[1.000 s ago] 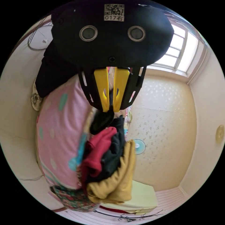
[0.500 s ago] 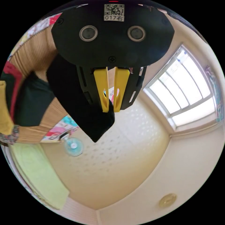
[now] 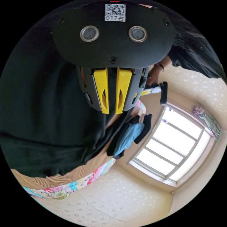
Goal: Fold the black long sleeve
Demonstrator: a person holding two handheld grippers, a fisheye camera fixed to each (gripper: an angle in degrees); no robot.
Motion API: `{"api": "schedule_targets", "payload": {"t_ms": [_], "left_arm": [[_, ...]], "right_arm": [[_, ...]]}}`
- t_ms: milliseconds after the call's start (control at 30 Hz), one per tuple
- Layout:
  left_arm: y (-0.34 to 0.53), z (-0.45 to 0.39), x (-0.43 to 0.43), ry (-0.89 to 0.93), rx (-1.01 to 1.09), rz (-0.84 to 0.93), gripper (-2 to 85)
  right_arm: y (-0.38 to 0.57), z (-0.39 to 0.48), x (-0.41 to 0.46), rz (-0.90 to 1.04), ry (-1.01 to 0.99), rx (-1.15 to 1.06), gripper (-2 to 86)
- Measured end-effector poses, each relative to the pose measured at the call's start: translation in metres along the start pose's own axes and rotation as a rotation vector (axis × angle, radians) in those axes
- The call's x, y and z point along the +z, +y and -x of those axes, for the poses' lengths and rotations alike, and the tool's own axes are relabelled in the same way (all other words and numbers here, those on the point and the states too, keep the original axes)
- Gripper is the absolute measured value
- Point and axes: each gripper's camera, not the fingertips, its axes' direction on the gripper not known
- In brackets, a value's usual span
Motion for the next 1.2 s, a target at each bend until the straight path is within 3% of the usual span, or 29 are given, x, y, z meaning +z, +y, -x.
{"api": "schedule_targets", "payload": {"t_ms": [100, 200, 267, 333, 467, 500, 567, 667, 767, 900, 1033, 1200], "left_arm": [[-0.007, 0.016, -0.018, 0.109, 0.079, 0.043, 3.8], [-0.012, 0.058, -0.054, 0.583, 0.047, -0.022, 3.6], [-0.021, 0.091, -0.085, 0.945, 0.010, -0.163, 3.6], [-0.035, 0.106, -0.105, 1.080, 0.008, -0.260, 3.6], [-0.097, 0.078, -0.139, 1.109, 0.078, -0.368, 3.7], [-0.108, 0.066, -0.142, 1.110, 0.096, -0.369, 3.7], [-0.159, 0.004, -0.141, 1.167, 0.199, -0.352, 3.8], [-0.225, -0.098, -0.118, 1.234, 0.319, -0.267, 4.0], [-0.276, -0.189, -0.064, 1.206, 0.304, -0.170, 7.2], [-0.278, -0.228, -0.009, 1.092, 0.226, -0.144, 9.1], [-0.201, -0.215, 0.012, 0.616, 0.180, -0.179, 8.9], [-0.124, -0.182, 0.051, 0.147, 0.078, -0.125, 4.7]], "right_arm": [[0.024, -0.014, -0.018, 0.026, 0.134, 0.003, 2.8], [0.027, -0.028, -0.057, -0.048, 0.309, 0.003, 2.3], [0.019, -0.042, -0.091, -0.130, 0.461, 0.039, 1.8], [0.011, -0.059, -0.110, -0.186, 0.573, 0.105, 1.5], [0.005, -0.111, -0.101, -0.103, 0.656, 0.182, 0.8], [0.011, -0.112, -0.101, -0.158, 0.640, 0.158, 0.7], [0.032, -0.117, -0.101, -0.283, 0.591, 0.122, 0.5], [0.032, -0.123, -0.101, -0.285, 0.548, 0.124, 0.3], [0.031, -0.127, -0.101, -0.288, 0.512, 0.122, 0.3], [0.029, -0.140, -0.107, -0.287, 0.411, 0.148, 0.3], [0.019, -0.138, -0.115, -0.202, 0.391, 0.171, 0.3], [0.016, -0.090, -0.112, -0.279, 0.731, 0.167, 0.3]]}}
